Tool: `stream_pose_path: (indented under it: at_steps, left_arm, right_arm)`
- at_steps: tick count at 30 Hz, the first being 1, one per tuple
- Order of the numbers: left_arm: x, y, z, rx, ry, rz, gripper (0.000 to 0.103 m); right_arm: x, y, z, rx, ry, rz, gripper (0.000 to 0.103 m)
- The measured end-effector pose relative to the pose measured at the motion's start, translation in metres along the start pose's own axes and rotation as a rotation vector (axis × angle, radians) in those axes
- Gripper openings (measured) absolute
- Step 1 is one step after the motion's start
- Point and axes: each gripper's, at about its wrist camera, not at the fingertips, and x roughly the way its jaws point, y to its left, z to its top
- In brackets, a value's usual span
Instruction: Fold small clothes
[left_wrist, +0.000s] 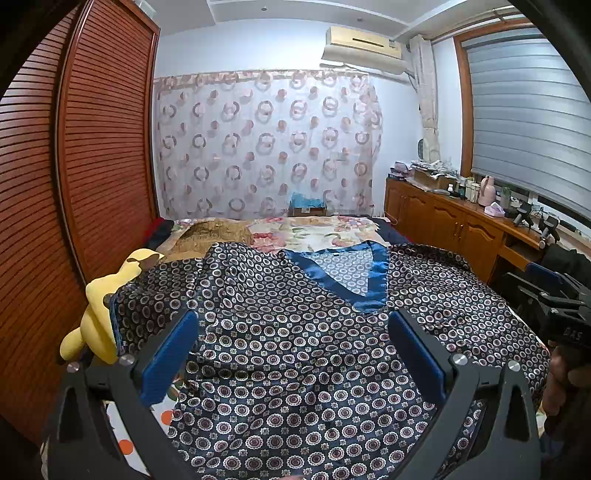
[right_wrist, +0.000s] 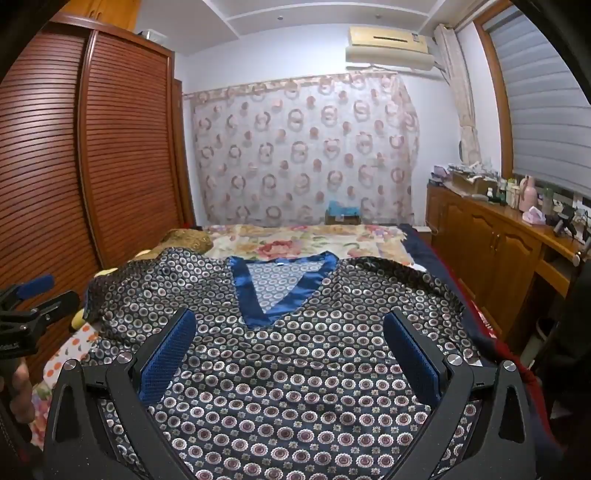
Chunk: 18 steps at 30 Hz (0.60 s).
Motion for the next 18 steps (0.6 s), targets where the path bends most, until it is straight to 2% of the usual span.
stream_pose_path:
  at_steps: [18]
  left_arm:
    - [-0.0066, -0.0043, 0.0023, 0.012, -0.016, 0.007, 0.103]
  right_arm:
    - [-0.0002, 0.0003, 0.0004, 0.0, -0.001, 0.0, 0.103]
